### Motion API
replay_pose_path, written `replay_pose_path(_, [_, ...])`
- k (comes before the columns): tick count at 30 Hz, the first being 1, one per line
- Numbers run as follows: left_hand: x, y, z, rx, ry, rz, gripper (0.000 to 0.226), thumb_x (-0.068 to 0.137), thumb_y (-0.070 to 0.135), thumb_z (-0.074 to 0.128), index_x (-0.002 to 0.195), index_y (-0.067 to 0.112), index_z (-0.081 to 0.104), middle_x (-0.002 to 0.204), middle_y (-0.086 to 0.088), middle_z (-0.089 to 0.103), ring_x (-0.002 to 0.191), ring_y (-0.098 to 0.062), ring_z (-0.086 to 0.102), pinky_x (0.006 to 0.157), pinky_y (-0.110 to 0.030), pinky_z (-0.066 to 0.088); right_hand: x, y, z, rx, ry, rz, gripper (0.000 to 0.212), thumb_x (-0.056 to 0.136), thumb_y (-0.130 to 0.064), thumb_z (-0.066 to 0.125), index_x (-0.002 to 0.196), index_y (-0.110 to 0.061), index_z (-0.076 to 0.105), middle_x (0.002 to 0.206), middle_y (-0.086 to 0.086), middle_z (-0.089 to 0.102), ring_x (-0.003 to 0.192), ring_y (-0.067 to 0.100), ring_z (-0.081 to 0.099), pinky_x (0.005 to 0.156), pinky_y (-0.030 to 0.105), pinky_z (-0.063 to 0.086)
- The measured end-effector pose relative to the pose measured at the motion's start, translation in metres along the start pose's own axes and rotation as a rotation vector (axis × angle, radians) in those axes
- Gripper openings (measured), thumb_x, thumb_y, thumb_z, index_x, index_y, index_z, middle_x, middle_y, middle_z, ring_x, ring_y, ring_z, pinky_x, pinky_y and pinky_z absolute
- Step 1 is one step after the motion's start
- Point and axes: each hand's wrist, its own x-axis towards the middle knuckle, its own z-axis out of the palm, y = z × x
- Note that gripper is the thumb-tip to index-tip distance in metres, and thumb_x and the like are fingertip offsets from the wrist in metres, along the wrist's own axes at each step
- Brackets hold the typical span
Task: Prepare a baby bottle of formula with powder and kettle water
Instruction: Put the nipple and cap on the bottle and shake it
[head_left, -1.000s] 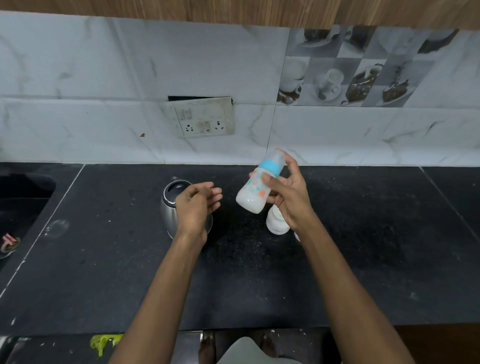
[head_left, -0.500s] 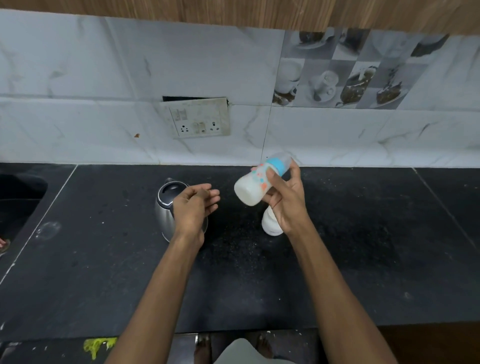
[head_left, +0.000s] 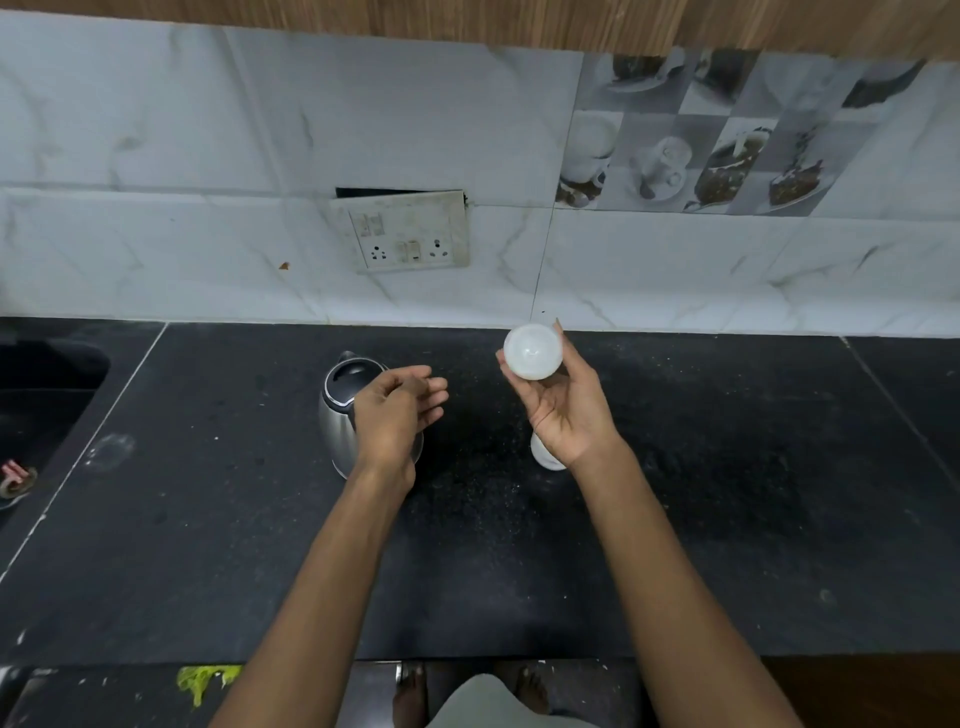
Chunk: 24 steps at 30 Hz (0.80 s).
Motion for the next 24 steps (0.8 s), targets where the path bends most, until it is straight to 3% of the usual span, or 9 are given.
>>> replay_pose_path(2, [0.000, 0.001, 0.001, 0.004, -0.009, 0.003, 0.019, 0.101, -0.003, 0.055, 0.110, 0.003, 0.071, 0.094, -0.012, 0.079, 0.084, -0.019, 0.074, 0.085, -0.036, 0.062, 0.000, 0.004, -0.002, 0.075, 0.050, 0.015, 0.057, 0.091, -0.026, 0.076, 0.139, -0.001, 0.058, 0.137, 0.027, 0.061, 0.104, 0.043, 0.073, 0.076, 0.044, 0.066])
replay_pose_path(5, [0.002, 0.000, 0.000, 0.002, -0.005, 0.009, 0.019, 0.102, -0.003, 0.054, 0.109, 0.003, 0.071, 0.094, -0.012, 0.079, 0.083, -0.019, 0.074, 0.086, -0.036, 0.061, 0.003, 0.007, -0.013, 0.137, 0.103, 0.066, 0.064, 0.094, -0.027, 0.076, 0.145, 0.003, 0.052, 0.138, 0.032, 0.059, 0.109, 0.043, 0.072, 0.072, 0.042, 0.067])
replay_pose_path(9, [0.004, 0.000, -0.001, 0.003, -0.001, 0.008, 0.018, 0.102, -0.002, 0.054, 0.108, 0.003, 0.071, 0.093, -0.011, 0.079, 0.083, -0.020, 0.074, 0.084, -0.035, 0.061, 0.005, 0.009, -0.018, 0.226, 0.164, 0.135, 0.085, 0.076, -0.023, 0.086, 0.146, 0.006, 0.046, 0.137, 0.032, 0.059, 0.102, 0.042, 0.074, 0.064, 0.040, 0.066])
replay_pose_path(11, [0.004, -0.001, -0.001, 0.011, -0.002, 0.007, 0.018, 0.102, -0.002, 0.054, 0.107, 0.004, 0.071, 0.092, -0.010, 0.079, 0.083, -0.019, 0.074, 0.084, -0.035, 0.061, 0.003, 0.012, -0.018, 0.238, 0.193, 0.136, 0.084, 0.074, -0.022, 0.085, 0.144, 0.005, 0.047, 0.136, 0.032, 0.059, 0.099, 0.042, 0.075, 0.063, 0.040, 0.066])
replay_pose_path(16, [0.007, -0.002, -0.004, 0.015, 0.010, -0.003, 0.018, 0.102, -0.001, 0.056, 0.108, 0.004, 0.071, 0.094, -0.011, 0.079, 0.086, -0.021, 0.075, 0.086, -0.037, 0.061, 0.003, 0.012, -0.014, -0.119, 0.153, -0.050, 0.040, 0.095, -0.024, 0.074, 0.128, -0.005, 0.061, 0.128, 0.020, 0.068, 0.112, 0.034, 0.073, 0.075, 0.045, 0.066])
replay_pose_path(18, [0.007, -0.003, -0.004, 0.012, 0.014, 0.000, 0.018, 0.101, -0.002, 0.055, 0.108, 0.003, 0.071, 0.092, -0.010, 0.079, 0.084, -0.020, 0.074, 0.085, -0.037, 0.061, 0.006, 0.006, -0.015, -0.267, 0.095, -0.181, 0.055, 0.092, -0.013, 0.075, 0.141, -0.014, 0.048, 0.132, 0.022, 0.065, 0.114, 0.036, 0.072, 0.085, 0.054, 0.063])
replay_pose_path(21, [0.008, -0.004, -0.004, 0.012, 0.020, -0.011, 0.018, 0.101, -0.003, 0.054, 0.107, 0.003, 0.070, 0.088, -0.009, 0.079, 0.082, -0.020, 0.073, 0.083, -0.036, 0.061, 0.005, -0.002, -0.014, -0.459, -0.098, -0.198, 0.074, 0.089, -0.003, 0.073, 0.150, -0.023, 0.037, 0.133, 0.028, 0.063, 0.122, 0.043, 0.066, 0.093, 0.061, 0.058])
replay_pose_path(24, [0.009, -0.005, -0.003, 0.006, 0.021, -0.014, 0.019, 0.101, -0.003, 0.054, 0.107, 0.003, 0.071, 0.088, -0.009, 0.079, 0.082, -0.020, 0.074, 0.083, -0.036, 0.061, 0.008, -0.005, -0.011, -0.327, -0.117, -0.272, 0.071, 0.095, 0.001, 0.066, 0.154, -0.017, 0.031, 0.134, 0.030, 0.059, 0.123, 0.041, 0.064, 0.091, 0.056, 0.059])
